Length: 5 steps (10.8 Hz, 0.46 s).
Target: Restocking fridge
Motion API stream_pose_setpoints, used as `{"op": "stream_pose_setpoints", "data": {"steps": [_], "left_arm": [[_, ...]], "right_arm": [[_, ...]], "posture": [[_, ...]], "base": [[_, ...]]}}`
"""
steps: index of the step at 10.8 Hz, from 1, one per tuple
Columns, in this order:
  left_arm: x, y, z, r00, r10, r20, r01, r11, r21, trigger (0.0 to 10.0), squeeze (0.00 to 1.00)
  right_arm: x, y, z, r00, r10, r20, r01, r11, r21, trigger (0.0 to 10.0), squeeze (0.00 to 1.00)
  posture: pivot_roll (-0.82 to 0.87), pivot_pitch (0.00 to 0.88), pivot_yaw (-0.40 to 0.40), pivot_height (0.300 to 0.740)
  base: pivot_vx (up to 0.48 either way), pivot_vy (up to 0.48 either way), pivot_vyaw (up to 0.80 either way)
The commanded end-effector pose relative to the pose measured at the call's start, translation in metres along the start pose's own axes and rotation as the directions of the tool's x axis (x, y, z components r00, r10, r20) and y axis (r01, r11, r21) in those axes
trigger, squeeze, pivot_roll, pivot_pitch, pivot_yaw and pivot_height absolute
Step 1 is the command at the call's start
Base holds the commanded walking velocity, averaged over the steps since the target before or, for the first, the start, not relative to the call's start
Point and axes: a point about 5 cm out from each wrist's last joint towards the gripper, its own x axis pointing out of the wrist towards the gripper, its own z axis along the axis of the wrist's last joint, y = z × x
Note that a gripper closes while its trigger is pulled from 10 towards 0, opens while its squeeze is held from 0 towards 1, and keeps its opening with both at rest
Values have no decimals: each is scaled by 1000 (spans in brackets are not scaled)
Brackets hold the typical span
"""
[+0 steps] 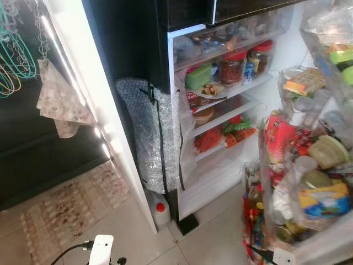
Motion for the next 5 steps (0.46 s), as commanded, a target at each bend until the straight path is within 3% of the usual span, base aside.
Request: {"op": "stream_pose_setpoints", "data": {"steps": [1, 5], "left_arm": [[-2, 5, -8, 999, 14, -35, -14, 1000, 4, 10000, 0], [-2, 8, -8, 999, 22, -38, -22, 1000, -1, 10000, 0]], "right_arm": [[0, -1, -3, 1000, -13, -14, 13, 1000, 14, 10000, 0], [0, -1, -4, 999, -19, -40, 19, 1000, 4, 10000, 0]], "posture": [[4, 0, 33, 740], [9, 0, 33, 740]], "base": [[0, 0, 0], [0, 0, 0]]}}
